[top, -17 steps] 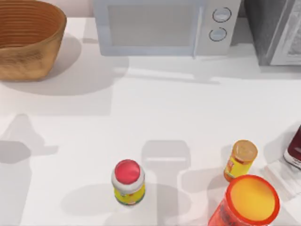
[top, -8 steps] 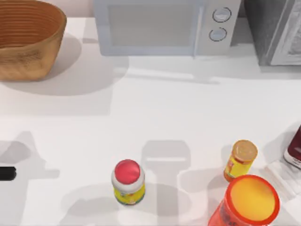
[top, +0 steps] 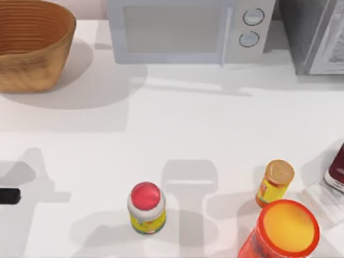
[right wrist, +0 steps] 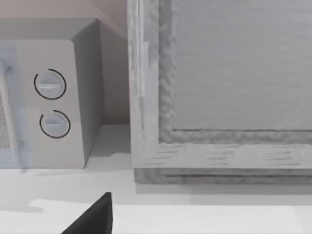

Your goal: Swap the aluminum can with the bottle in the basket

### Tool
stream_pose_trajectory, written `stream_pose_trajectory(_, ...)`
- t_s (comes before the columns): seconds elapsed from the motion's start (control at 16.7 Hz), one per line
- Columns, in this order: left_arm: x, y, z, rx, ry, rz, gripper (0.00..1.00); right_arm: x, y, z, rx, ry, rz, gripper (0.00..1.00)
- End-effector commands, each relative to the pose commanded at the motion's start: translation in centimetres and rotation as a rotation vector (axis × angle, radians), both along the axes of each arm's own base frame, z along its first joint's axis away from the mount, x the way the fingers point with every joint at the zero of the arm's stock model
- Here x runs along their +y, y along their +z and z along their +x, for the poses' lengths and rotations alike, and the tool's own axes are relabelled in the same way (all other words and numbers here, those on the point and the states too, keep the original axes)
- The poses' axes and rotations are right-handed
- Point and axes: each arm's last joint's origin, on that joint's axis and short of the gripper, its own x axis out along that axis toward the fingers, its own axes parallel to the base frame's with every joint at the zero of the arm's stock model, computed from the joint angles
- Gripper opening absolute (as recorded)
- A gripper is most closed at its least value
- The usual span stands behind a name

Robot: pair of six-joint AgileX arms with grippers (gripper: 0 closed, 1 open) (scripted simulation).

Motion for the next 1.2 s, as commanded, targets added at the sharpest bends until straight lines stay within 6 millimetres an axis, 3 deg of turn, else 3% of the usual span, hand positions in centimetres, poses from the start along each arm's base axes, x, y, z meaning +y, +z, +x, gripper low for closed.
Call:
stream_pose_trajectory(0.36,-1.5,4.3,2.6,-0.005,-0.256,-0.008,0.0,0.0,0.0,0.0,0.0,0.0,0.0,1.0)
stream_pose_trajectory(0.54,-2.9,6.6,5.7,-0.007,-0.437,-0.011,0.0,0.0,0.0,0.0,0.0,0.0,0.0,1.0)
stream_pose_trajectory(0.72,-5.0,7.8,10.1,-0.009,-0.632,-0.013,0.0,0.0,0.0,0.0,0.0,0.0,0.0,1.0)
stream_pose_trajectory(0.96,-8.6,6.5,17.0,-0.01,-0.896,-0.012,0.0,0.0,0.0,0.0,0.0,0.0,0.0,1.0)
stream_pose_trajectory(1.2,-12.5,1.4,22.8,-0.008,-1.141,-0.01,0.0,0.0,0.0,0.0,0.0,0.0,0.0,1.0)
